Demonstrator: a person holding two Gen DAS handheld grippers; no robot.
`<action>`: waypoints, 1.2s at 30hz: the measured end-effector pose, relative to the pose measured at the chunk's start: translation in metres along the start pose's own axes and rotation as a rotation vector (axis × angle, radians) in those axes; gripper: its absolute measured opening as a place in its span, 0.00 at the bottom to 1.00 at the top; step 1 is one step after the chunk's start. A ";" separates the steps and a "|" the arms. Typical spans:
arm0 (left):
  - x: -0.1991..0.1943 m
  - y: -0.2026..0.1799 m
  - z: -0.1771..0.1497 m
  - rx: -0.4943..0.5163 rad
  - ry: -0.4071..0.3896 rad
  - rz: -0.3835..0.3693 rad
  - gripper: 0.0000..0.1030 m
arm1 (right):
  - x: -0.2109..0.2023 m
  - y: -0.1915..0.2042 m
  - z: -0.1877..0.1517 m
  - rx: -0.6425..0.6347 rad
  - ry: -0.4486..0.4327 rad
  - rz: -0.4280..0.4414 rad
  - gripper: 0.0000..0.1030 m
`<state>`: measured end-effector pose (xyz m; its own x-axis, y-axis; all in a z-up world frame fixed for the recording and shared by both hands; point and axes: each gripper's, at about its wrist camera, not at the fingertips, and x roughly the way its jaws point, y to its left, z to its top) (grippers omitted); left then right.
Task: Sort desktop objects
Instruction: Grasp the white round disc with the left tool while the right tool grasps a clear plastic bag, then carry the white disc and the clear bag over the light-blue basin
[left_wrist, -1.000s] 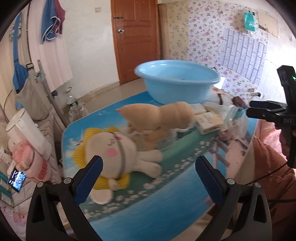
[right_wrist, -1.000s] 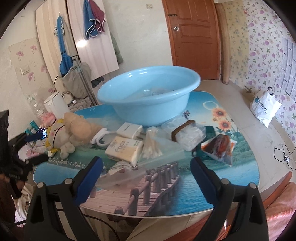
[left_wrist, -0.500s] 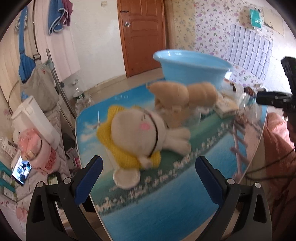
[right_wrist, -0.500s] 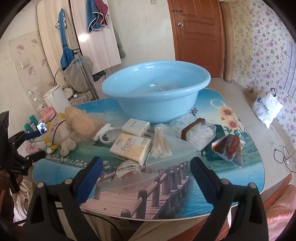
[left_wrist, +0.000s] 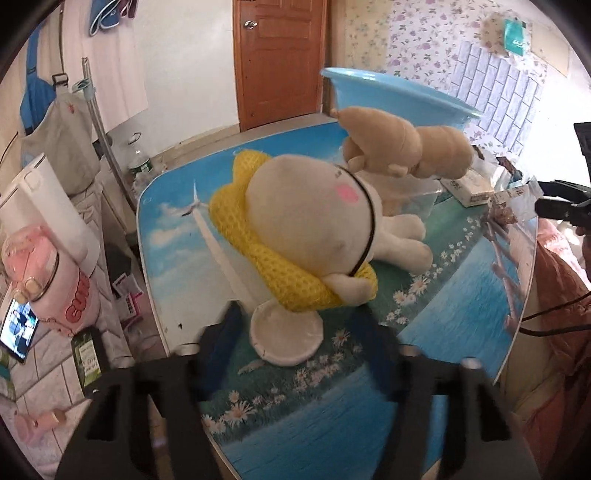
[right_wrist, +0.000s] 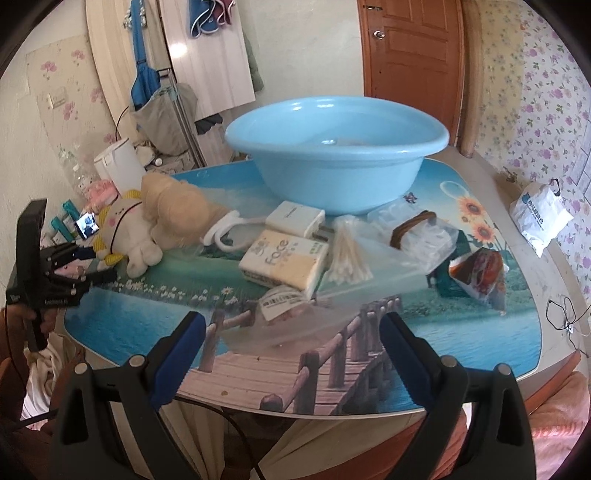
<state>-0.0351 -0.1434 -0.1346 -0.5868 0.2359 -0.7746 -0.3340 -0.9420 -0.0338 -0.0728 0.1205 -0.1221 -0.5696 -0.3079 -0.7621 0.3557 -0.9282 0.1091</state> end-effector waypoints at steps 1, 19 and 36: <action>0.000 -0.001 0.000 0.006 -0.001 -0.001 0.36 | 0.002 0.001 0.000 -0.004 0.004 0.000 0.94; -0.012 -0.068 -0.009 0.024 -0.026 -0.102 0.36 | 0.032 -0.004 -0.005 -0.028 0.061 0.020 0.49; 0.004 -0.105 0.012 0.057 -0.031 -0.116 0.57 | 0.017 -0.020 -0.012 -0.005 0.024 0.048 0.50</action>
<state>-0.0108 -0.0408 -0.1264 -0.5636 0.3508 -0.7479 -0.4418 -0.8930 -0.0859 -0.0810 0.1364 -0.1449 -0.5335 -0.3470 -0.7713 0.3859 -0.9114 0.1431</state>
